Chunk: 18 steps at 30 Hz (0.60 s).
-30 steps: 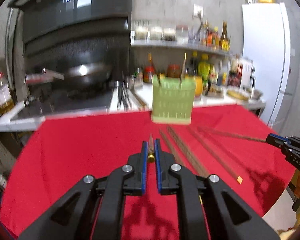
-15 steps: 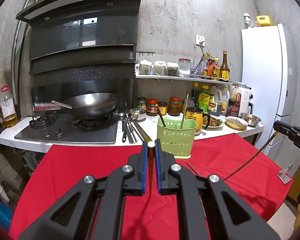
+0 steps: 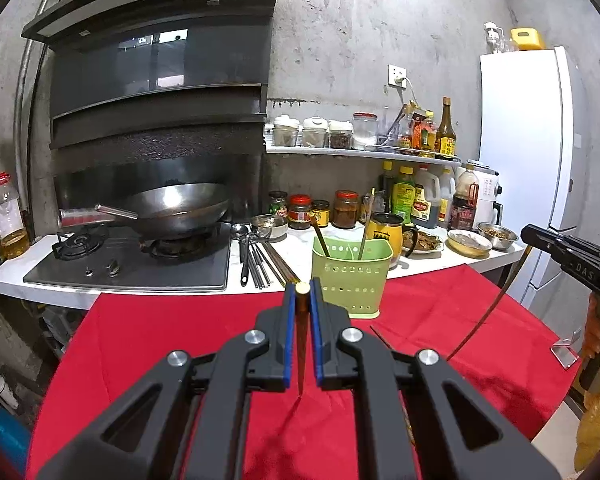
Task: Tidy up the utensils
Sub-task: 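Lift the chopstick upright with the left tool while the right tool carries its chopstick toward the holder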
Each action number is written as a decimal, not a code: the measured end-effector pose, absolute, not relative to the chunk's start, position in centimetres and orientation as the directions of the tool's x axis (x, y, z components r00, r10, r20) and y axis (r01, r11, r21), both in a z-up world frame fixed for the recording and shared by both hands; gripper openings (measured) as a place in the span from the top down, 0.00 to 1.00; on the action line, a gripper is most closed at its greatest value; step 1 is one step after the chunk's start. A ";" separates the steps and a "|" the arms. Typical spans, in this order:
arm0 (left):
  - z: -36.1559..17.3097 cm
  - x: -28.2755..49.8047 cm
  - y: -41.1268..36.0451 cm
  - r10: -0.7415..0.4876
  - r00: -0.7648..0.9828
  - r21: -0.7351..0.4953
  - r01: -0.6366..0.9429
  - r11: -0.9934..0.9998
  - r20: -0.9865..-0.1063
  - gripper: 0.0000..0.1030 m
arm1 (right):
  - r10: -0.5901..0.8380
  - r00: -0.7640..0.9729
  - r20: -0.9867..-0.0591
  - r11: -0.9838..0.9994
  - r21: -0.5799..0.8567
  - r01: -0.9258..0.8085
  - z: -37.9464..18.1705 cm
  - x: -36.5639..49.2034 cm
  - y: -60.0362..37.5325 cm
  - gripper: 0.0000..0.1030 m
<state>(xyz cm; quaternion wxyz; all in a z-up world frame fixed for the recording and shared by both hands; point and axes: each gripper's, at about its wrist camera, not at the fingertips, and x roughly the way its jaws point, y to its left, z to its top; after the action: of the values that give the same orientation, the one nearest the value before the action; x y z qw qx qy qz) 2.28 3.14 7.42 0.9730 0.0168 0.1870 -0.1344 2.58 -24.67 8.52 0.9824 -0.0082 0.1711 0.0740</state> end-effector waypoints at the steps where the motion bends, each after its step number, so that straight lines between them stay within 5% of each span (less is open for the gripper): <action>1: 7.4 2.4 3.2 -0.256 0.894 -0.023 0.266 0.964 -0.368 0.94 | 0.144 0.931 -0.337 0.989 0.008 -0.150 8.5 2.7 -24.6 0.93; 14: 7.1 3.8 2.8 -0.265 0.887 -0.044 0.269 0.962 -0.379 0.94 | 0.130 0.933 -0.336 0.991 0.006 -0.136 8.7 3.4 -24.6 0.93; 18: 5.3 4.7 2.1 -0.258 0.858 -0.030 0.274 0.961 -0.445 0.94 | 0.110 0.933 -0.343 0.993 -0.009 -0.120 8.1 3.6 -24.7 0.92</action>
<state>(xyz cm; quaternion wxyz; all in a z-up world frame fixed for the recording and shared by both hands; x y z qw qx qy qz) 4.70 2.07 5.26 0.9636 0.0174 0.2284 -0.1381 3.57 -24.70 8.09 0.9830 -0.0150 0.1736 0.0584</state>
